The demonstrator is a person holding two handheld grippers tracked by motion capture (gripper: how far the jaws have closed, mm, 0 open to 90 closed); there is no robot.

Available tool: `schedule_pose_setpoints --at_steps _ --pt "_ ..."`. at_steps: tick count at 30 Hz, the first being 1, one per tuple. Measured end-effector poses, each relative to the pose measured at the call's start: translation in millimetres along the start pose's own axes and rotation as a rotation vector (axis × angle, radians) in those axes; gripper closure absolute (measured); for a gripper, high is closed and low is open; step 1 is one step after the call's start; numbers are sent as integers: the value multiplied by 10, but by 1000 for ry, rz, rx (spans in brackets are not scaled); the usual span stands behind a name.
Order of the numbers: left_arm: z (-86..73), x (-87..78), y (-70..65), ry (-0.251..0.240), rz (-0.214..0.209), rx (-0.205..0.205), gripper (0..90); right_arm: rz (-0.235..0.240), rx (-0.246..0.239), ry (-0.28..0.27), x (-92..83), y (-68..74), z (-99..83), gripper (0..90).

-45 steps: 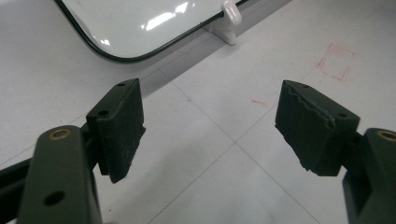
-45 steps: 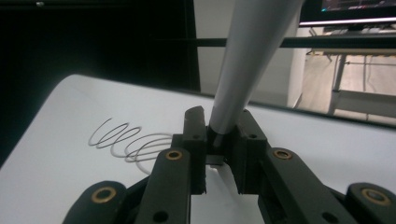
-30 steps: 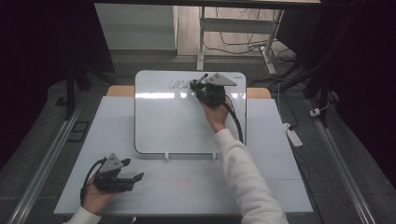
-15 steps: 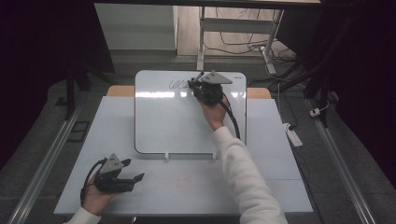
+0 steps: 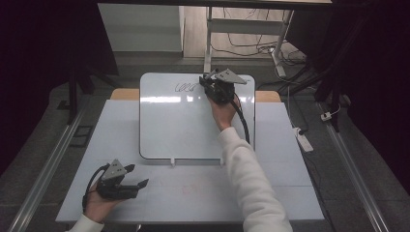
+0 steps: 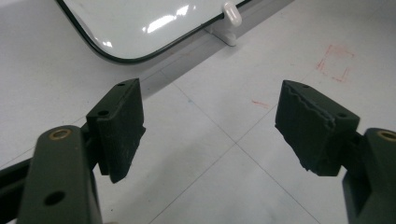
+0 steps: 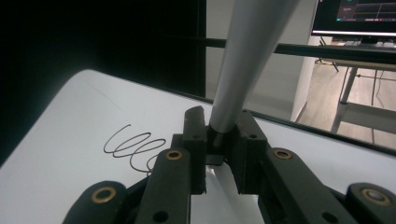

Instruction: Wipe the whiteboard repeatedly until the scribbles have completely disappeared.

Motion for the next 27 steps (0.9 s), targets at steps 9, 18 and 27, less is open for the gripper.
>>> schedule_pose_setpoints --at_steps 9,18,27 --pt "8 -3 -13 -2 0 4 244 -5 -43 13 11 32 -2 777" --pt "18 10 -21 4 -1 12 244 92 -147 83 95 359 -119 777" --pt "27 27 -12 6 -5 10 244 98 -120 64 125 362 -92 776"
Point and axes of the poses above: each handheld gripper's, and its own axes: x roughly forward along the jaws, z roughly out of its top, y roughly to its left, the point moved 9 cm from there along x, roughly forward along the jaws, and after that the axes turned 13 degrees about y, right-handed, at the moved point
